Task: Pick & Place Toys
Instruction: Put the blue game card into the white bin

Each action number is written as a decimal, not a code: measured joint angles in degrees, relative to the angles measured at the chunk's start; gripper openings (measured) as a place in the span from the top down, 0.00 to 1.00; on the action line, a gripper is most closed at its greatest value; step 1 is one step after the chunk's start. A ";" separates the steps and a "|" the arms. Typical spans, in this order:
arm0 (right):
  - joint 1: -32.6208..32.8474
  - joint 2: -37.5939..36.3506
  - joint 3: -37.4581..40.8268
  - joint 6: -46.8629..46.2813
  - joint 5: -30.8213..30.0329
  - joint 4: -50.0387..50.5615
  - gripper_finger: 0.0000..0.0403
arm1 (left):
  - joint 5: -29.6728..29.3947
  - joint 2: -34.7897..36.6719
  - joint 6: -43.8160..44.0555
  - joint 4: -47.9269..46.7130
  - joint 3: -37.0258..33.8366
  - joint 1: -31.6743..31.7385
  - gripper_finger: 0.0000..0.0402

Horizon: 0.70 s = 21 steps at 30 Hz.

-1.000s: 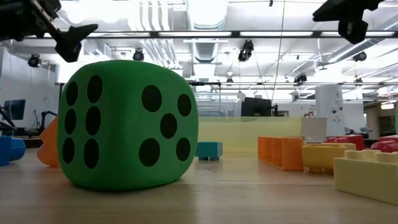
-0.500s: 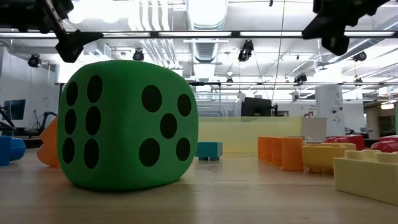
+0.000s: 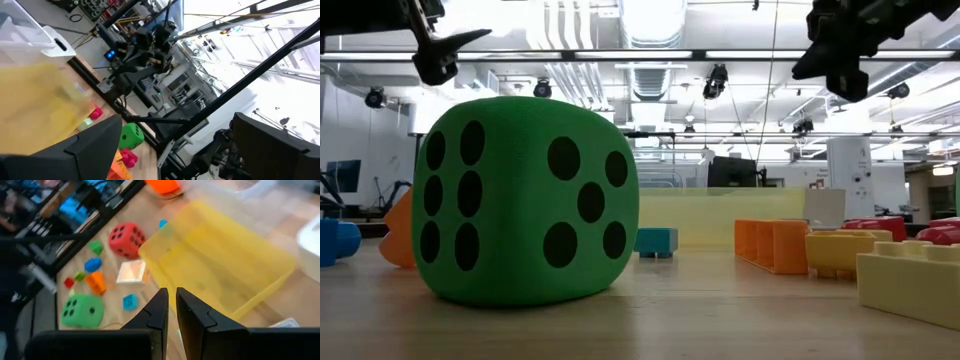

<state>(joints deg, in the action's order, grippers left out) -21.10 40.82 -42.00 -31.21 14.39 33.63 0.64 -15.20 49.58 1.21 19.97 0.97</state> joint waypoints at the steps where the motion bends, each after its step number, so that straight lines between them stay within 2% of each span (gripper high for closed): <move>1: 0.00 0.67 0.00 0.66 1.16 -0.02 0.92 | 0.01 -0.02 0.00 -0.10 0.00 0.00 0.08; 6: -0.15 5.75 -0.20 1.44 3.14 0.19 0.91 | 0.00 -0.02 -0.02 -0.09 0.00 0.00 0.08; 9: -0.55 9.91 -1.31 2.85 5.62 1.81 0.87 | 0.00 0.00 -0.02 -0.10 0.00 0.00 0.08; 12: -0.83 13.80 -3.00 4.47 6.65 3.93 0.76 | 0.01 -0.01 -0.02 -0.11 0.00 0.02 0.08; 18: -2.33 20.10 -7.95 13.10 6.67 11.51 0.47 | 0.01 -0.01 -0.04 -0.15 -0.01 0.02 0.08; 21: -2.62 22.68 -11.51 18.34 4.07 16.31 0.37 | 0.02 -0.02 -0.07 -0.17 -0.02 0.02 0.08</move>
<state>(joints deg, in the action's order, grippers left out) -23.73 63.50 -53.51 -12.88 18.45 49.94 0.67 -15.22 49.52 1.04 19.94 0.99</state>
